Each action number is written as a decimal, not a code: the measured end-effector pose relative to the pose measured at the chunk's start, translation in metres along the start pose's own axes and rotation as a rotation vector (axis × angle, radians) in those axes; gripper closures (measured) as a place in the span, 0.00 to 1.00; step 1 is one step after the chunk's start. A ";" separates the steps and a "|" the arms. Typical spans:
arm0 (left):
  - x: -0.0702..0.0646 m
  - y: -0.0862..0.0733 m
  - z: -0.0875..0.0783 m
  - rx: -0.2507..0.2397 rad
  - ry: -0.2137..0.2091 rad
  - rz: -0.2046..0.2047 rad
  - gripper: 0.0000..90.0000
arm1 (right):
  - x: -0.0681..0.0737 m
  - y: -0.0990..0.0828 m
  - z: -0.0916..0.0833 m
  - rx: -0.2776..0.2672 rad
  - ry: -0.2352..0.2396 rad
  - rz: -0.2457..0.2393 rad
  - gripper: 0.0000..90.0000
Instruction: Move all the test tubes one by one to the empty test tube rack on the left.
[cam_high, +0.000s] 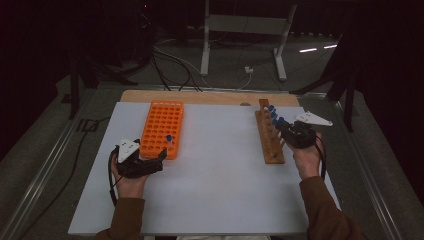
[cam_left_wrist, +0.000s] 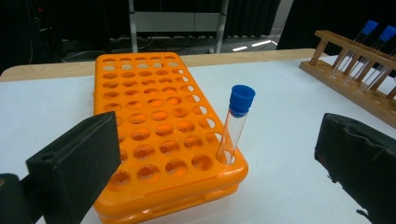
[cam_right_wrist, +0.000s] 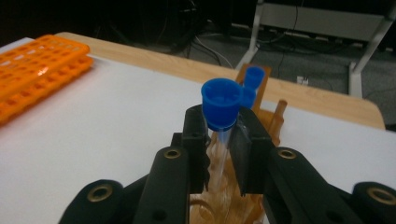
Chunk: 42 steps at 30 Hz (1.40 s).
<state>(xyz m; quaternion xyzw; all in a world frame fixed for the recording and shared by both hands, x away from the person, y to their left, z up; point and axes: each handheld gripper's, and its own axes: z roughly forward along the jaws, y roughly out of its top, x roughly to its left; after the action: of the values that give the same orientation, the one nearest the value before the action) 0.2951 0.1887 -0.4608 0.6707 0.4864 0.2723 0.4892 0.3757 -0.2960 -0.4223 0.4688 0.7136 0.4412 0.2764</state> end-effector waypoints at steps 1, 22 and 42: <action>0.000 0.000 0.000 0.000 -0.001 0.002 0.01 | 0.001 0.002 -0.002 -0.004 0.002 -0.006 0.86; -0.019 0.009 -0.001 -0.033 -0.041 0.040 0.02 | 0.030 0.013 -0.013 -0.044 0.123 -0.008 0.86; -0.077 0.031 0.020 -0.038 -0.168 0.131 0.09 | 0.079 0.021 -0.003 -0.014 0.261 -0.077 0.86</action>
<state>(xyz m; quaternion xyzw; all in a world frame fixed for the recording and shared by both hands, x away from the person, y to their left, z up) 0.2951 0.1085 -0.4312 0.7121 0.3934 0.2557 0.5223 0.3500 -0.2210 -0.4005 0.3777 0.7577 0.4927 0.2012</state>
